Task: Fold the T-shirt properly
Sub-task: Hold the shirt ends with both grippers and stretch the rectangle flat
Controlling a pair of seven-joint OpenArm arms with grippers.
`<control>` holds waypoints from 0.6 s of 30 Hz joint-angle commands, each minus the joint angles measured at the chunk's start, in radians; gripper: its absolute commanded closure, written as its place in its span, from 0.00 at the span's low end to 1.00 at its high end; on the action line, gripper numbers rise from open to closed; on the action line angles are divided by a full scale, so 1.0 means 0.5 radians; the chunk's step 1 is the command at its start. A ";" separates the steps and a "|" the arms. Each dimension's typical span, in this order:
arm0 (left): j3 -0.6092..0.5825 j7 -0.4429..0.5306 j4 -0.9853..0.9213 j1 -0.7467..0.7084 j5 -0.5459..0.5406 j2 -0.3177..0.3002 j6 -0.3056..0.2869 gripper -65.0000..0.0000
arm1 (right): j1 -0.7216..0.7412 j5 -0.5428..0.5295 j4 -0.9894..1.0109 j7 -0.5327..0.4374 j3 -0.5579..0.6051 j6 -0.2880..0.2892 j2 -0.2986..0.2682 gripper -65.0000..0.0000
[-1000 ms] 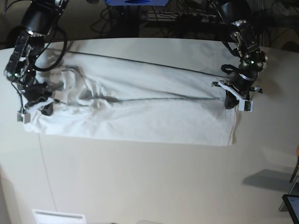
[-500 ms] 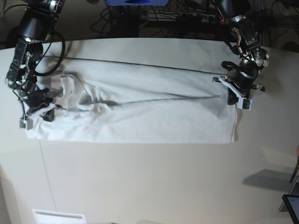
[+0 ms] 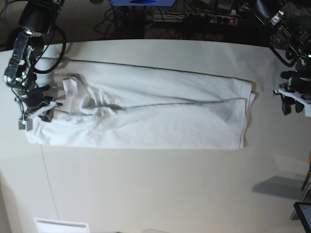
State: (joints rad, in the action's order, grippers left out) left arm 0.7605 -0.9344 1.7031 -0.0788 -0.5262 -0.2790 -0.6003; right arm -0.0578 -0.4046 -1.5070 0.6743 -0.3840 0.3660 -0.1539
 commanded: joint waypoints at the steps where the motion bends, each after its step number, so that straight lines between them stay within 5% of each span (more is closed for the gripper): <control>1: 0.024 0.014 -0.047 0.012 -0.094 -0.079 0.008 0.46 | 0.013 -0.027 -0.075 -0.052 -0.004 0.006 -0.022 0.98; 7: -0.086 0.014 -0.499 0.015 -0.680 -0.266 0.002 0.16 | -0.018 -0.027 -0.124 -0.052 0.021 0.006 -0.019 0.97; 11: -0.163 0.014 -0.716 0.024 -0.965 -0.312 -0.196 0.15 | -0.055 -0.027 -0.124 -0.052 0.021 0.006 -0.019 0.97; 18: -0.396 0.014 -1.017 0.159 -1.011 -0.343 -0.196 0.15 | -0.070 -0.030 -0.124 -0.052 0.021 0.009 -0.019 0.97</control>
State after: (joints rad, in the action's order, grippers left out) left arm 0.5549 -0.9432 1.1866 -0.0025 -1.0183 -0.4240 -0.6899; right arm -0.1028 -0.4061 -1.5486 0.6697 -0.3706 0.3668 -0.1505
